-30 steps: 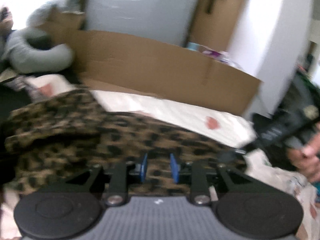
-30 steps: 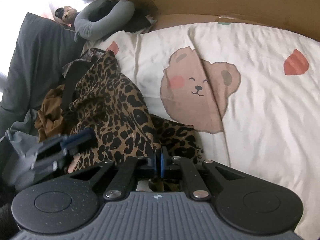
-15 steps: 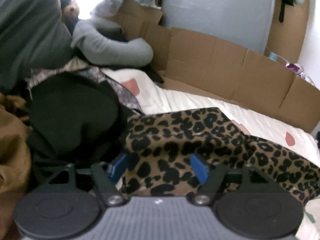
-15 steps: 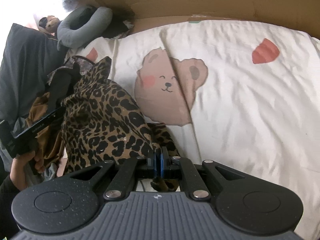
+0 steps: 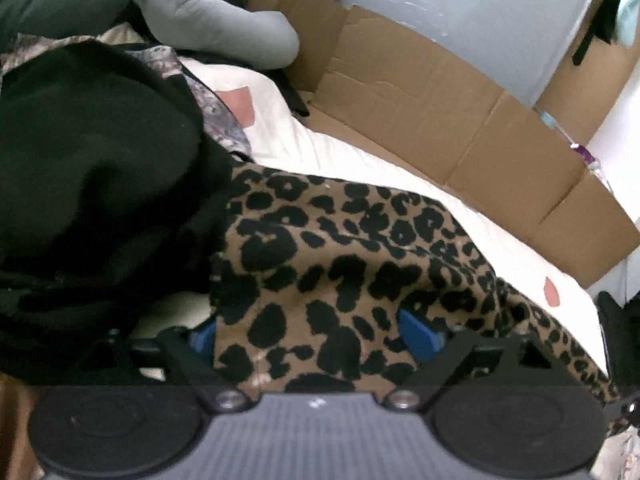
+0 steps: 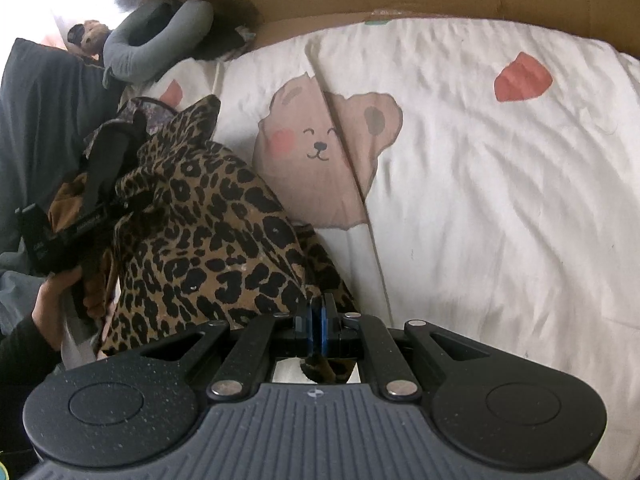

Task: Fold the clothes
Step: 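Pull the leopard-print garment out of the pile with both tools, spreading it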

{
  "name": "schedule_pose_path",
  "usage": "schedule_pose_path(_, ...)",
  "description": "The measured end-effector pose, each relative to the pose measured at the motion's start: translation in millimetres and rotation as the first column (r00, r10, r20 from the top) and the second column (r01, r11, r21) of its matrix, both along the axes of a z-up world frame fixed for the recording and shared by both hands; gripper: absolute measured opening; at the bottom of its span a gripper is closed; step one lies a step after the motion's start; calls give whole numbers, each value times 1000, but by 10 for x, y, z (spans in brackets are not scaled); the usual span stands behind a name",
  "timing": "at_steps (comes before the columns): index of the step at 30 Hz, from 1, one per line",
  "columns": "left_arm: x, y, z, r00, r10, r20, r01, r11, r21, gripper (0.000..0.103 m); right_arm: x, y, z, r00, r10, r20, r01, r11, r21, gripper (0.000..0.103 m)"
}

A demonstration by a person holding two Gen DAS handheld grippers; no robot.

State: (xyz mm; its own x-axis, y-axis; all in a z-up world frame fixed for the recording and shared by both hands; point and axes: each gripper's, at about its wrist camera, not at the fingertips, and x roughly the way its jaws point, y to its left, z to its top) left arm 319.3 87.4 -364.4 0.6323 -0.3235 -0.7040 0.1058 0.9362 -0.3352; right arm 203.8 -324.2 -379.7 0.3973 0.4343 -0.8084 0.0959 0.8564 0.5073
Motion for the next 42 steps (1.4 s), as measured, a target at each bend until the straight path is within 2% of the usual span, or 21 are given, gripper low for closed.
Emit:
schedule_pose_path(1, -6, -5, 2, 1000, 1, 1, -1, 1000, 5, 71, -6, 10, -8, 1000, -3, -4, 3, 1000, 2, 1)
schedule_pose_path(2, -12, -23, 8, 1000, -7, 1, 7, 1000, 19, 62, -13, 24, -15, 1000, -4, -4, 4, 1000, 0, 1)
schedule_pose_path(3, -18, -36, 19, 1000, -12, 1, 12, 1000, 28, 43, -25, 37, -20, 1000, -8, -3, 8, 1000, 0, 1)
schedule_pose_path(4, -25, -41, 39, 1000, -11, 2, 11, 999, 30, 34, -43, 49, -24, 1000, -14, 0, 14, 1000, 1, 1)
schedule_pose_path(8, -82, -88, 203, 1000, -20, 21, 19, 997, 73, 6, -126, 63, 40, 998, -22, 50, 23, 999, -23, 1)
schedule_pose_path(11, -181, -132, 421, 997, -29, 67, 22, 995, 97, 5, -170, -13, 188, 995, -24, 100, 31, 997, -72, 1)
schedule_pose_path(14, -291, -191, 539, 995, 1, 99, -11, 995, 100, 5, -241, -136, 254, 988, -68, 141, 80, 993, -85, 1)
schedule_pose_path(20, -387, -257, 712, 988, 68, 135, -80, 993, 86, 5, -330, -405, 162, 983, -131, 125, 144, 984, -103, 1)
schedule_pose_path(27, -556, -163, 939, 977, 132, 167, -146, 986, 75, 5, -507, -735, 246, 962, -229, 150, 248, 961, -126, 1)
schedule_pose_path(35, -947, -43, 934, 983, 158, 89, -165, 983, 85, 5, -752, -962, 237, 943, -302, 139, 318, 942, -109, 1)
schedule_pose_path(42, -1231, 67, 825, 987, 160, -3, -159, 984, 79, 5, -909, -927, 243, 950, -288, 116, 301, 948, -107, 1)
